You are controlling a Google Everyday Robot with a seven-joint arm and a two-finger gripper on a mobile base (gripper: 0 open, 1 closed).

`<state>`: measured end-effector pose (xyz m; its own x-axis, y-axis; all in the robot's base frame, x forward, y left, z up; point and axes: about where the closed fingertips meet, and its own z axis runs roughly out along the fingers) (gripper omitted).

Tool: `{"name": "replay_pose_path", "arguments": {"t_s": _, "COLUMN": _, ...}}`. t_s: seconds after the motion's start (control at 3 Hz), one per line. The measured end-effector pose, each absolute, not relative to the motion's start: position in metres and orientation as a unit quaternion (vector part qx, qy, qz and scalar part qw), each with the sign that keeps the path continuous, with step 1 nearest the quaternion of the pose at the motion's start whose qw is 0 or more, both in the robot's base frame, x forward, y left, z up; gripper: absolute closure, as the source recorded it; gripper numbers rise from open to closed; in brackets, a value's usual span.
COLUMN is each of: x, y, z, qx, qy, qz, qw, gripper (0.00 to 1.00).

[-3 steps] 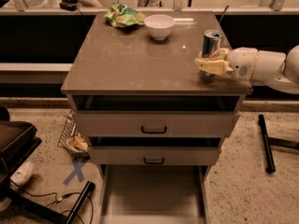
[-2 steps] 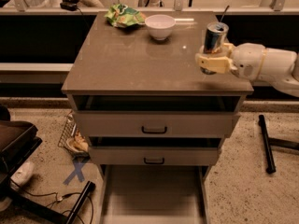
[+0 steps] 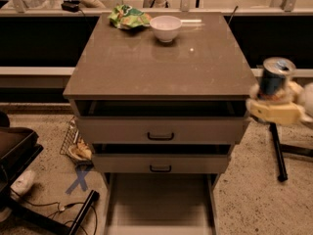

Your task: Place redbull can into bottom drawer

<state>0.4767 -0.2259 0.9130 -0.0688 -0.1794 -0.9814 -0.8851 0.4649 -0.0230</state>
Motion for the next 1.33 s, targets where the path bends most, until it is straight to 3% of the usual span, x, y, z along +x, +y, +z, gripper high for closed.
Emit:
{"name": "replay_pose_path", "arguments": {"t_s": 0.33, "x": 0.427, "y": -0.257, "z": 0.881, "qx": -0.392, "qy": 0.686, "qz": 0.357, "qw": 0.498, "gripper": 1.0}}
{"name": "replay_pose_path", "arguments": {"t_s": 0.67, "x": 0.429, "y": -0.251, "z": 0.873, "qx": -0.39, "qy": 0.682, "qz": 0.361, "qw": 0.502, "gripper": 1.0}}
{"name": "replay_pose_path", "arguments": {"t_s": 1.33, "x": 0.393, "y": -0.171, "z": 0.742, "qx": -0.399, "qy": 0.629, "qz": 0.421, "qw": 0.518, "gripper": 1.0}}
